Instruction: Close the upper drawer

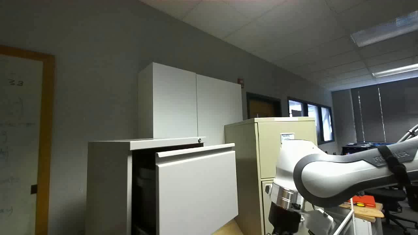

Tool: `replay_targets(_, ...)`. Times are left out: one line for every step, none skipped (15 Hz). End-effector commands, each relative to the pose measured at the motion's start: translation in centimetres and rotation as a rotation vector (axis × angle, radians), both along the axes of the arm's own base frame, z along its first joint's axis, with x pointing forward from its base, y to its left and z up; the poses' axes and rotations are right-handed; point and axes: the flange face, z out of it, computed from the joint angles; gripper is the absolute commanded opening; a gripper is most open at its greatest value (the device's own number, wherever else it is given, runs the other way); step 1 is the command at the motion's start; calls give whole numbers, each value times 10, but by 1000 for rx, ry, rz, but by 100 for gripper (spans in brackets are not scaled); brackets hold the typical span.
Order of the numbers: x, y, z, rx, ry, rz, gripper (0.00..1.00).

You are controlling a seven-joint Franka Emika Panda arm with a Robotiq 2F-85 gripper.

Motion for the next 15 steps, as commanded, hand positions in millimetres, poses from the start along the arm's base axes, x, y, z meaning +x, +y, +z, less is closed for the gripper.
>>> replay_targets(-3, 0, -7, -4, 27, 3, 100)
replay_targets(-5, 0, -17, -7, 49, 3, 100)
replay_targets(-6, -1, -23, -10, 64, 3, 100)
replay_targets(-6, -1, -26, -11, 71, 3, 100)
replay_targets(-5, -1, -26, -11, 74, 3, 100)
replay_targets(-5, 0, -27, -12, 75, 3, 100)
replay_targets(-5, 0, -27, -12, 75, 3, 100)
replay_targets(-5, 0, -27, -12, 75, 3, 100)
replay_targets(-5, 0, -27, -12, 74, 3, 100)
replay_targets(-5, 0, -27, -12, 74, 3, 100)
replay_targets(-3, 0, -23, -16, 50, 7, 100)
replay_targets(1, 0, -17, -30, 19, 6, 100)
replay_targets(5, 1, -12, -35, -6, 5, 100)
replay_targets(11, 2, -7, -44, -42, 5, 100)
replay_targets(15, 3, -2, -50, -76, 6, 100)
